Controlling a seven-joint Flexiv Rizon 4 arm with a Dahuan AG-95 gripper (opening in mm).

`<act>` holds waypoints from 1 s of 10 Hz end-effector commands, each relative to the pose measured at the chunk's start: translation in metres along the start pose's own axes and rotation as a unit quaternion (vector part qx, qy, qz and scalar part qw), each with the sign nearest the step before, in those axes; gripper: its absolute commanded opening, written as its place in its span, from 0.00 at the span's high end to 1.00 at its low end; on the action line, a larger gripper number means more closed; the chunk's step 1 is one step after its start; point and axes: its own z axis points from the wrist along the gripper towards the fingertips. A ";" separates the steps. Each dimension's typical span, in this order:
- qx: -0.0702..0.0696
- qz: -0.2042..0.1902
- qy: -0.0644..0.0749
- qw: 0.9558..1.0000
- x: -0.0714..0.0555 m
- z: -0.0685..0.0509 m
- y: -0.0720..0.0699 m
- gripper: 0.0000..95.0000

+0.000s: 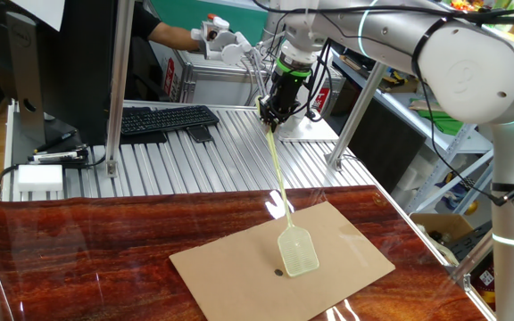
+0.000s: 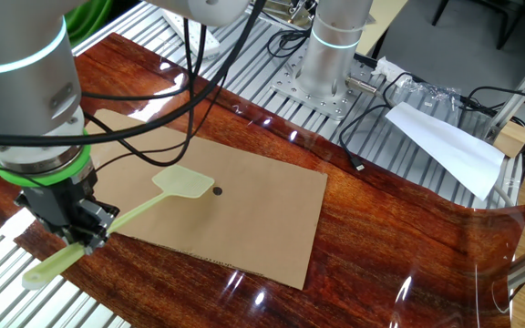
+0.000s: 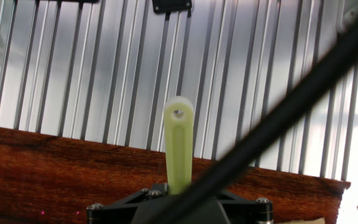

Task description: Swat with a flyswatter

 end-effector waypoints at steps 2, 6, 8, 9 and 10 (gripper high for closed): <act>0.001 0.012 -0.001 1.000 -0.001 0.003 0.001 0.60; 0.001 0.027 -0.003 1.000 -0.004 0.012 0.005 0.60; 0.000 0.031 -0.003 1.000 -0.005 0.014 0.006 0.60; 0.000 0.033 -0.004 0.999 -0.004 0.015 0.007 0.60; -0.001 0.034 -0.003 0.999 -0.004 0.016 0.007 0.60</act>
